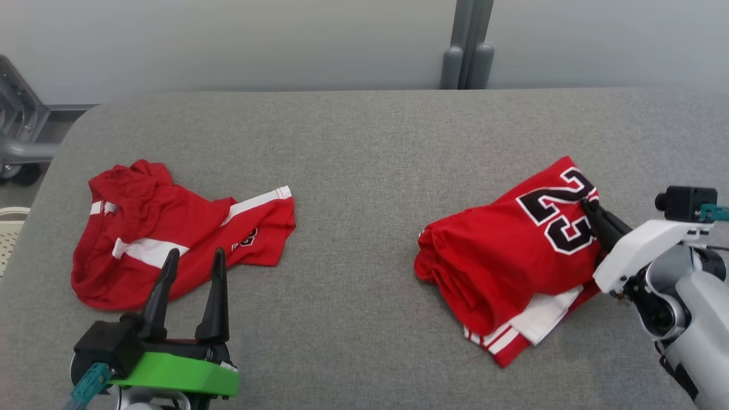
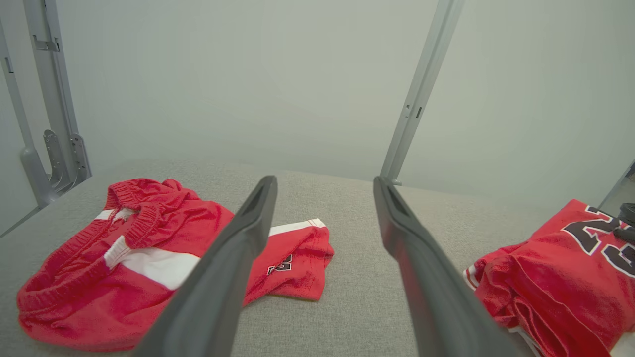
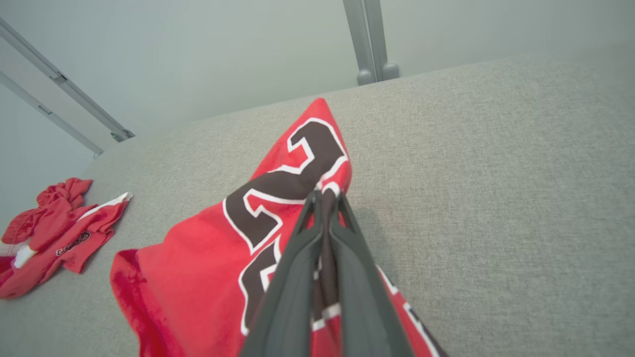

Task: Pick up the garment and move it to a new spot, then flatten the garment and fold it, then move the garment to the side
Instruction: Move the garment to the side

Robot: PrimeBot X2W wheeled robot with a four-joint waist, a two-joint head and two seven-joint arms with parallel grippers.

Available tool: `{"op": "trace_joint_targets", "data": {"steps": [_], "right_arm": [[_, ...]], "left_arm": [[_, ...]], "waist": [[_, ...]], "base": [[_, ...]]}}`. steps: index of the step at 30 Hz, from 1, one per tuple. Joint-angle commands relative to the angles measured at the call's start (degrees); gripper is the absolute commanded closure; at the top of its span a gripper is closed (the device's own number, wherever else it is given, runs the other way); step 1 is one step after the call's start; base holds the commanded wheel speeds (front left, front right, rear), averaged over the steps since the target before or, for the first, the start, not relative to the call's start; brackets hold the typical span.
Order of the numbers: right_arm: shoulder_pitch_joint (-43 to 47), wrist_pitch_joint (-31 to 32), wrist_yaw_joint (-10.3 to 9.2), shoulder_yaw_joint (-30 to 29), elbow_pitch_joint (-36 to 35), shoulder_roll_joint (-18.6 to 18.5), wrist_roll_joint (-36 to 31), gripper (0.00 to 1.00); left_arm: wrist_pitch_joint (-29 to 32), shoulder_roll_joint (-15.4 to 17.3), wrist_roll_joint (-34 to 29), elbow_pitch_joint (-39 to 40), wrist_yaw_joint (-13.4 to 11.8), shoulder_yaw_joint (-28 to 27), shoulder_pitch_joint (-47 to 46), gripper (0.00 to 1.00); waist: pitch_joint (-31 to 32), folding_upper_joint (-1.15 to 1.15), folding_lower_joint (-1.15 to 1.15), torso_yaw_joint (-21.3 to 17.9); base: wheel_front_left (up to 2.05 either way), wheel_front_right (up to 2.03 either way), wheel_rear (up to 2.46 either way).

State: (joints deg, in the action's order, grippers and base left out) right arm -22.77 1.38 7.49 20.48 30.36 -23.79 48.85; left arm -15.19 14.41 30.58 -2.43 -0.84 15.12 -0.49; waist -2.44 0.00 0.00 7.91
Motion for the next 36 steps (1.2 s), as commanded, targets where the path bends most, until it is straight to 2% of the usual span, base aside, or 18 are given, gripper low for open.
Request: {"op": "trace_joint_targets", "data": {"steps": [1, 9, 17, 28, 36], "right_arm": [[-2.63, -0.87, 0.01, 0.22, 0.05, -1.05, -0.26, 1.0], [-14.11, -4.13, 0.01, 1.66, 3.52, -4.72, 1.31, 1.0], [-23.36, -8.82, 0.01, 2.79, 7.19, -6.75, 3.73, 1.0], [-32.94, -12.62, 0.01, 2.28, 12.53, -10.13, 6.48, 1.0], [-35.58, -15.27, 0.01, 1.12, 15.88, -14.51, 8.99, 1.0]], "left_arm": [[-0.04, 0.0, -1.03, 1.07, 0.66, -0.07, -1.77, 0.0], [-0.04, -0.96, -4.87, 7.04, 4.11, 0.5, -6.59, 0.0], [-0.03, -1.23, -7.43, 8.74, 6.37, 3.11, -12.03, 0.0], [0.19, 0.72, -8.62, 11.01, 7.22, 4.5, -16.79, 0.0], [0.26, 1.95, -8.62, 13.22, 7.39, 4.87, -18.26, 0.0]], "waist": [[-2.46, 0.0, 0.0, -1.95], [-10.36, 0.0, 0.0, -5.69], [-17.49, 0.0, 0.0, -8.75], [-26.19, 0.0, 0.0, -11.06], [-29.84, 0.0, 0.0, -11.37]], "base": [[0.0, 0.0, 0.0], [0.0, 0.0, 0.0], [0.0, 0.0, 0.0], [0.0, 0.0, 0.0], [0.0, 0.0, 0.0]]}}
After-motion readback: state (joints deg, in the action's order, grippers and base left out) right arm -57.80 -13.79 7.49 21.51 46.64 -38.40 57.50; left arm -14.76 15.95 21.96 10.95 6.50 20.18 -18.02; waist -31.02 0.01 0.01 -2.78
